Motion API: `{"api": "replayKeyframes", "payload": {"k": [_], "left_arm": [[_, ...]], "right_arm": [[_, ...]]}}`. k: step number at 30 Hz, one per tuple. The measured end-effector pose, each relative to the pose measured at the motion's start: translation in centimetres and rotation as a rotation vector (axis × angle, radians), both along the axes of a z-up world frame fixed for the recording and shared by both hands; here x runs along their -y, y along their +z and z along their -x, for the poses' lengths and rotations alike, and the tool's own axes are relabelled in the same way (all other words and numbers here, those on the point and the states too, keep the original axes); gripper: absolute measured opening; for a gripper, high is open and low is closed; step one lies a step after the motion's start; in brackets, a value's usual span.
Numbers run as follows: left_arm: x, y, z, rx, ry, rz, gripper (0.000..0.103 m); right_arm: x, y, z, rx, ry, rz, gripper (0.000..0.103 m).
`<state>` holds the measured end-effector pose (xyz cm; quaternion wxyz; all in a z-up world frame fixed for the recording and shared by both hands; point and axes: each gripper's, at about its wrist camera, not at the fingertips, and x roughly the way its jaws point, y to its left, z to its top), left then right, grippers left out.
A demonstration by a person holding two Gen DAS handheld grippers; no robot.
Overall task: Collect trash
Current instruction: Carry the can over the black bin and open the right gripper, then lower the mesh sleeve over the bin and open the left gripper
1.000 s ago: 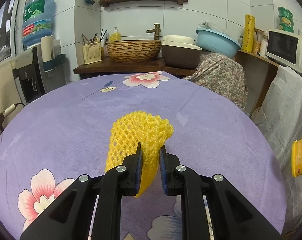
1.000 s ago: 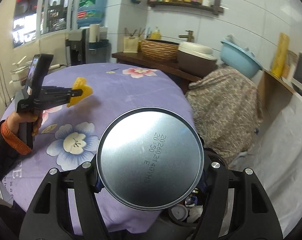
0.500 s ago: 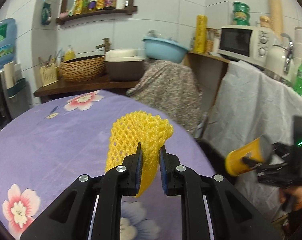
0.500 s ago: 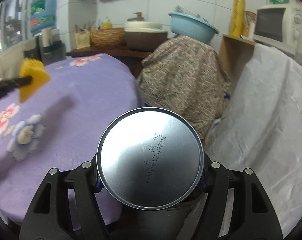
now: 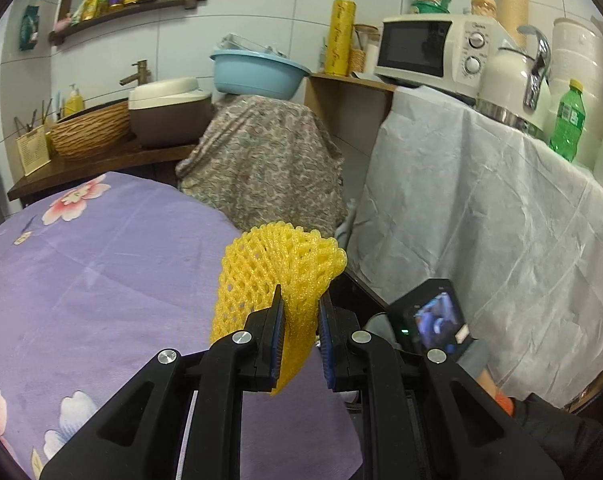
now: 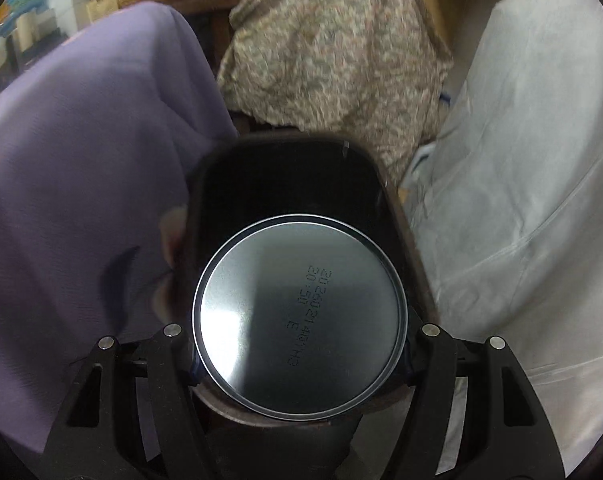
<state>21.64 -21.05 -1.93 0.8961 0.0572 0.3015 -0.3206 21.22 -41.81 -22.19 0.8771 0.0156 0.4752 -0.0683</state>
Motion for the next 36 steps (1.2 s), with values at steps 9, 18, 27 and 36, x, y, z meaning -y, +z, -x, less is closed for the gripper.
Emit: {"api": "replayKeyframes", "payload": {"k": [9, 18, 27, 36], "left_arm": [[3.2, -2.0, -0.1, -0.054, -0.069, -0.045, 0.016], [5.7, -3.3, -0.6, -0.107, -0.123, -0.068, 0.016], [9.6, -4.6, -2.6, -0.128, -0.151, -0.149, 0.016], [12.2, -7.1, -3.7, -0.163, -0.164, -0.222, 0.028]], "right_arm": [[-0.4, -1.7, 0.1, -0.005, 0.002, 0.010, 0.079], [-0.4, 0.9, 2.9, 0.052, 0.000, 0.024, 0.080], [-0.2, 2.8, 7.2, 0.083, -0.023, 0.044, 0.083], [-0.8, 5.3, 11.4, 0.149, -0.020, 0.026, 0.083]]}}
